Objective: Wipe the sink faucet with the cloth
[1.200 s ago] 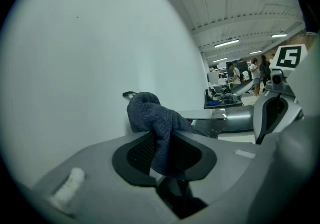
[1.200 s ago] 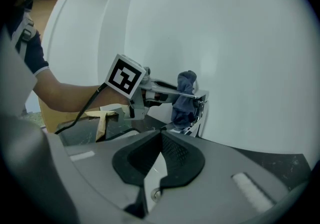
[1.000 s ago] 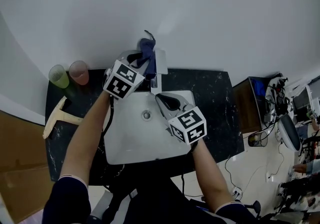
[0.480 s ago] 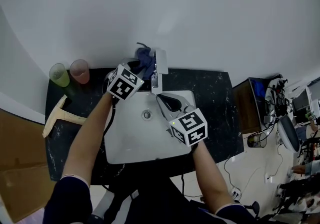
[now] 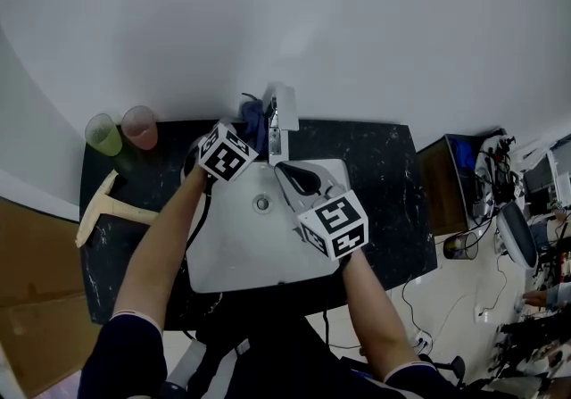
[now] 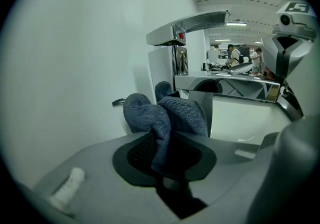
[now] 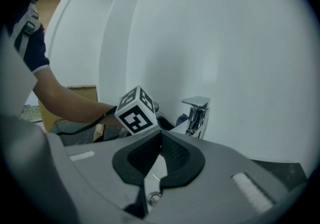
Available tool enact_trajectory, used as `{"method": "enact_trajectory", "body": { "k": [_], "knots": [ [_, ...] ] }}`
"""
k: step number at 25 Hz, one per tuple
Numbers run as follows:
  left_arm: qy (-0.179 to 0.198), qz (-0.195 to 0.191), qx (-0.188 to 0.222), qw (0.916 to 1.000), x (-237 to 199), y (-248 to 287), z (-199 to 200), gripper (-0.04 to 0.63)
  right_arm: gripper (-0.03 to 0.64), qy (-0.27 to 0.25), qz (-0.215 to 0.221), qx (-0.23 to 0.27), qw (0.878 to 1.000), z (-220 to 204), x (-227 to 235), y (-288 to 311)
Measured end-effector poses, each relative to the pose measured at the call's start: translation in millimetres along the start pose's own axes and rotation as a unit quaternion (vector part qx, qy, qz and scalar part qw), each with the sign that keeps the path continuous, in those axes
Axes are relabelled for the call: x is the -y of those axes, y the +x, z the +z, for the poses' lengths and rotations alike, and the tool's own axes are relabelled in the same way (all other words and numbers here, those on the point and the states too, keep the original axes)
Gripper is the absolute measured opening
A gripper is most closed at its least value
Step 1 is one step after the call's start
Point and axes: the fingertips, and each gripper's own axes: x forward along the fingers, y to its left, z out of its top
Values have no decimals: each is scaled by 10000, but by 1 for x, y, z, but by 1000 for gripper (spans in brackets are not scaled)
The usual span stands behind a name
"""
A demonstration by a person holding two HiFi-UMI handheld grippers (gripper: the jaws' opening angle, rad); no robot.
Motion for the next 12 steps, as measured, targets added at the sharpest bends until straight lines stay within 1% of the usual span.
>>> {"method": "enact_trajectory", "body": {
  "k": [3, 6, 9, 12],
  "knots": [
    [53, -71, -193, 9998, 1, 3, -3, 86, 6, -67, -12, -26, 10000, 0, -1, 2],
    [63, -144, -227, 9996, 1, 3, -1, 84, 6, -87, -24, -64, 9999, -3, 0, 5],
    [36, -87, -52, 9999, -3, -3, 8, 84, 6, -57, -17, -35, 10000, -4, 2, 5],
    [77, -29, 213, 9997, -8, -14, 27, 84, 6, -8, -23, -5, 10000, -5, 3, 3]
  ]
}}
